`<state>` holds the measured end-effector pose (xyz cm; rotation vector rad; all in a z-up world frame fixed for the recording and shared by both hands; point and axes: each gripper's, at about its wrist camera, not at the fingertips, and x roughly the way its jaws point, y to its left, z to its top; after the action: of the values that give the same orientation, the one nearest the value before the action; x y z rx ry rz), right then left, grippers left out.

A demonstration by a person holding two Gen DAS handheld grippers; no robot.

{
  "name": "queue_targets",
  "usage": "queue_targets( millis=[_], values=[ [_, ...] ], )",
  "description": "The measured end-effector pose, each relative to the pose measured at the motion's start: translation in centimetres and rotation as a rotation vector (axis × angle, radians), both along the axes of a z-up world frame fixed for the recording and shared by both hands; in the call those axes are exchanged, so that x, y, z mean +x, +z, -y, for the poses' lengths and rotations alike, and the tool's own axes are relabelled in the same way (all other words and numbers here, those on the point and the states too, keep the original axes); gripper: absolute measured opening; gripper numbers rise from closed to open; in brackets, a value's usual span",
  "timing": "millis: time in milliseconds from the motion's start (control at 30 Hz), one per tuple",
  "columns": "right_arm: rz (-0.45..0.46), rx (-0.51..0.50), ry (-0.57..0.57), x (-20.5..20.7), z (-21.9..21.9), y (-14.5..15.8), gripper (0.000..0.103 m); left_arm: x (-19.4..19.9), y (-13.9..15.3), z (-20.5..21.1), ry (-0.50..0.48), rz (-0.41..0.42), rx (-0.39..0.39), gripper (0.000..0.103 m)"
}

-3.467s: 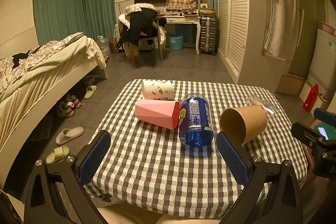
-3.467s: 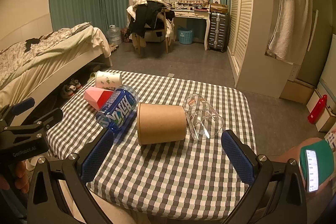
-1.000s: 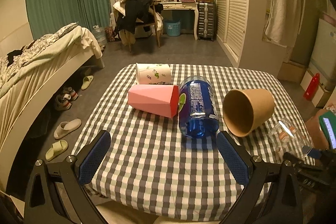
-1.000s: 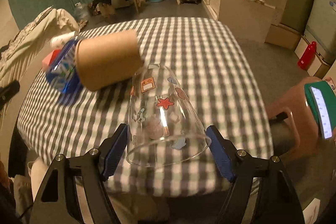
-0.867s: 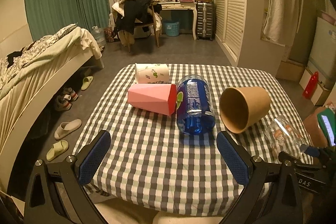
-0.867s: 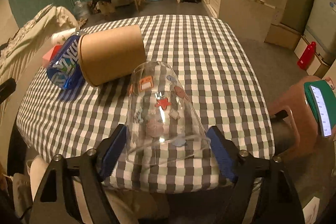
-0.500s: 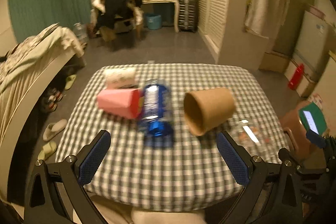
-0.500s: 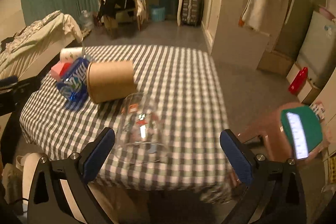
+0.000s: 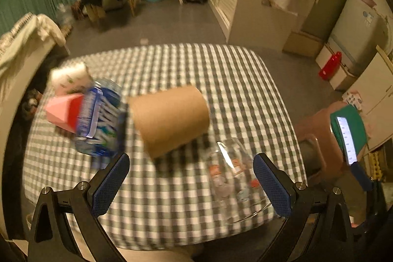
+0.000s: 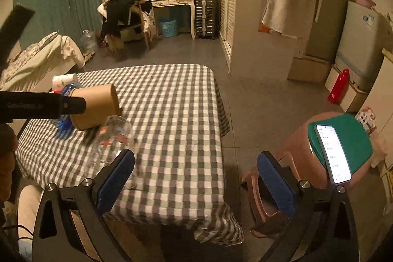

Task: Flip cup upside down
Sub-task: 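Carry the glass cup toward the left gripper while the left gripper closes on it, then rotate the held glass cup with the left gripper to stand it on end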

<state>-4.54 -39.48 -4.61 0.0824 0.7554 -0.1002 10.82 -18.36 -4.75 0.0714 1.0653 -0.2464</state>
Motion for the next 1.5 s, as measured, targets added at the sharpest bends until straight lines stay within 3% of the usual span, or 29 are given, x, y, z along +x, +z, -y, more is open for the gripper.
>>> queue_targets(
  millis=[333, 400, 567, 700, 733, 1033, 1200, 1333, 1500],
  values=[
    [0.001, 0.060, -0.050, 0.9, 2.7, -1.5, 0.101, 1.9, -4.1, 3.0, -0.061, -0.199, 0.009, 0.101],
    [0.001, 0.067, -0.052, 0.9, 2.9, -1.7, 0.101, 2.3, -4.9, 3.7, -0.065, -0.226, 0.012, 0.092],
    [-0.013, 0.072, -0.054, 1.0, 2.9, -2.4, 0.101, 3.2, -6.9, 4.9, -0.077, -0.314, -0.011, 0.089],
    [-0.017, 0.077, -0.063, 1.0, 3.3, -2.6, 0.101, 3.4, -7.9, 5.8, -0.110, -0.357, -0.010, 0.072],
    [-0.017, 0.078, -0.065, 1.1, 3.3, -2.6, 0.101, 3.4, -7.7, 5.8, -0.111, -0.348, -0.007, 0.072],
    [-0.017, 0.088, -0.082, 0.9, 3.4, -2.6, 0.101, 3.3, -4.8, 5.4, -0.132, -0.172, 0.019, 0.071],
    [-0.021, 0.087, -0.088, 0.9, 3.6, -2.8, 0.100, 2.5, -3.7, 5.7, -0.143, 0.025, 0.061, 0.071],
    [-0.040, 0.080, -0.099, 1.1, 3.6, -3.4, 0.100, 1.3, -4.4, 6.2, -0.183, 0.209, 0.039, 0.071],
    [-0.055, 0.058, -0.105, 1.2, 3.6, -3.8, 0.100, -0.9, -6.2, 7.0, -0.248, 0.434, 0.082, 0.071]
  ],
)
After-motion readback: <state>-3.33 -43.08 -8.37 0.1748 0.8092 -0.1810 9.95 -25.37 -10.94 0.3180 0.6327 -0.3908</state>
